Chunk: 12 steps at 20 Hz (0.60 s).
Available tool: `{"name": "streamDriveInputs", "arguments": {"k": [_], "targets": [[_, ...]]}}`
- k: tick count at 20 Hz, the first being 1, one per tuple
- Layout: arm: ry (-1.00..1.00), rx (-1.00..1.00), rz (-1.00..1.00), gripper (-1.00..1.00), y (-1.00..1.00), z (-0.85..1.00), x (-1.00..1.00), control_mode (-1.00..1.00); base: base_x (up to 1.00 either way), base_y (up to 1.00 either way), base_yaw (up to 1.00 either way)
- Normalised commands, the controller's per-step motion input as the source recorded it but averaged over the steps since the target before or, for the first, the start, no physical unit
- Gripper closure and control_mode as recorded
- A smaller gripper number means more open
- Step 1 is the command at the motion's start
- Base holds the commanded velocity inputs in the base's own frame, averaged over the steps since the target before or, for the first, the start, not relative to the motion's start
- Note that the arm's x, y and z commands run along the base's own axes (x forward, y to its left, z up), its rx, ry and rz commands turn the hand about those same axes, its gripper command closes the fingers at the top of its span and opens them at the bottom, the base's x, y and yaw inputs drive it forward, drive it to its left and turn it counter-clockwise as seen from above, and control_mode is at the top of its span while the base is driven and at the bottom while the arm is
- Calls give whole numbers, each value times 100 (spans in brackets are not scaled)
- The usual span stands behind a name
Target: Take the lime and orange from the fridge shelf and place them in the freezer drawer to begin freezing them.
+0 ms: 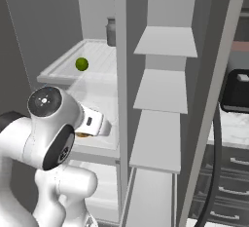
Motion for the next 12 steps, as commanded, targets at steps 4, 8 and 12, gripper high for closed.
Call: {"name": "streamDriveInputs", "arguments": {"k": [4, 8, 12], "targets": [[30, 8, -9, 100, -92, -100, -18, -100, 0, 0, 0], [42, 1, -12, 100, -67, -94, 21, -100, 0, 0, 0], [36, 0, -10, 100, -53, -98, 23, -100, 0, 0, 0]]}}
